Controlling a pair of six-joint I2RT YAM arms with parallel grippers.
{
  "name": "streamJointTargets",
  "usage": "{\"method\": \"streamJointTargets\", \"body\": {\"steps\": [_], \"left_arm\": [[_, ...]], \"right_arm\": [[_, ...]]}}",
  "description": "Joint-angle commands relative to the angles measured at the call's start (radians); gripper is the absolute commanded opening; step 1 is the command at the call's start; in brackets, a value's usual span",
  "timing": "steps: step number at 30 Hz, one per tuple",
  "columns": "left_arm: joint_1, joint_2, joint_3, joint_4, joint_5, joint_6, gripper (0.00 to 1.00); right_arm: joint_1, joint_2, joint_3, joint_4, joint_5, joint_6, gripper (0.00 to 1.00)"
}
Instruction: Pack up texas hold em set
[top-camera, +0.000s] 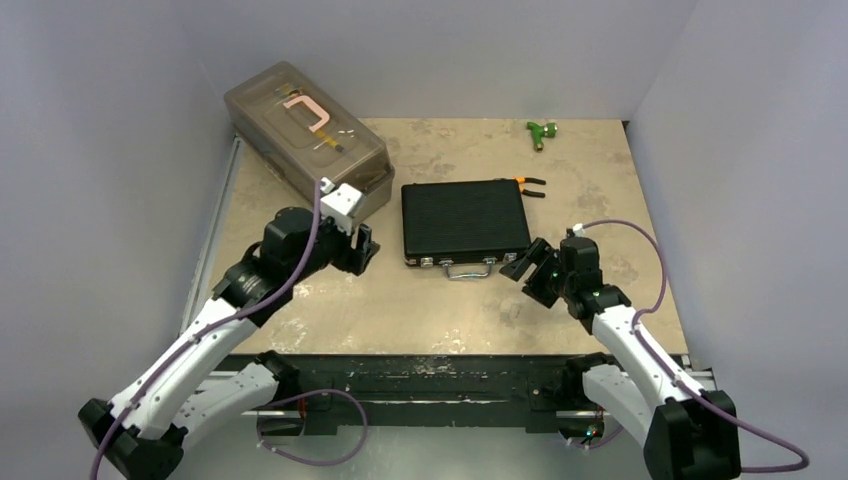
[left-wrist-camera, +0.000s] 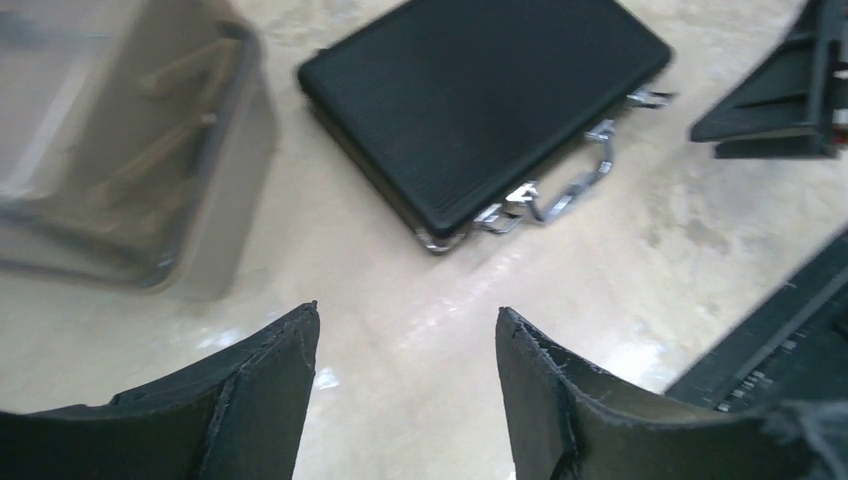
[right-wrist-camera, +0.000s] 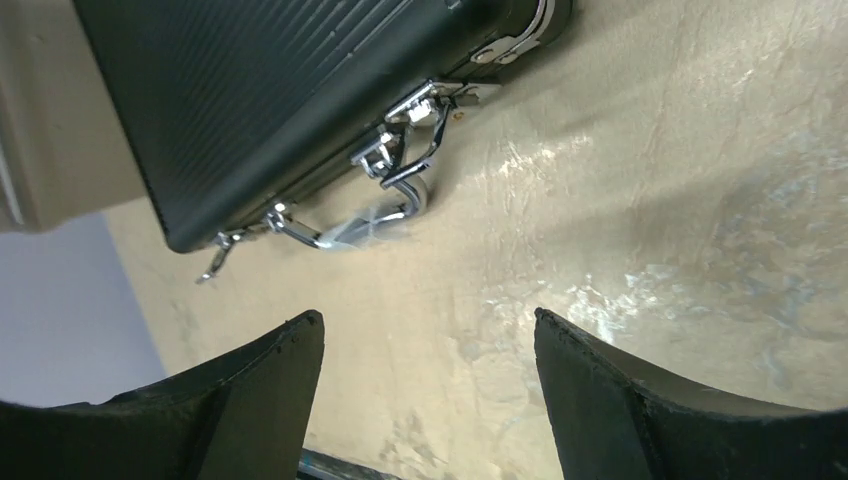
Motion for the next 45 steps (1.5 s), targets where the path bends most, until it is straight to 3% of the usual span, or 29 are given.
{"method": "streamJointTargets", "body": {"steps": [1, 3, 6, 14, 20, 28, 34, 45], "left_arm": [[-0.026, 0.148, 0.044, 0.149, 0.319, -0.145, 0.58], [-0.097, 0.289, 0.108, 0.16, 0.283, -0.165, 0.53], [-0.209, 0.479, 0.235, 0.132, 0.14, -0.132, 0.53], [-0.248, 0.884, 0.518, 0.148, 0.036, -0.223, 0.52], [-0.249, 1.037, 0.645, 0.146, 0.037, -0.263, 0.5], [-0.248, 1.118, 0.629, 0.129, -0.016, -0.336, 0.44], [-0.245, 1.138, 0.586, 0.126, -0.017, -0.384, 0.43], [-0.238, 1.087, 0.374, 0.187, -0.025, -0.497, 0.43]], "right_arm": [[0.003, 0.036, 0.135, -0.133, 0.044, -0.209, 0.75], [0.003, 0.061, 0.179, -0.152, 0.078, -0.244, 0.75], [0.003, 0.102, 0.234, -0.158, 0.092, -0.297, 0.75], [0.003, 0.17, 0.311, -0.188, 0.129, -0.396, 0.74], [0.001, 0.205, 0.31, -0.116, 0.062, -0.415, 0.56], [-0.015, 0.273, 0.29, -0.052, 0.055, -0.398, 0.29], [-0.014, 0.308, 0.308, -0.029, 0.052, -0.447, 0.3], [-0.012, 0.37, 0.357, -0.089, 0.105, -0.477, 0.29]]}}
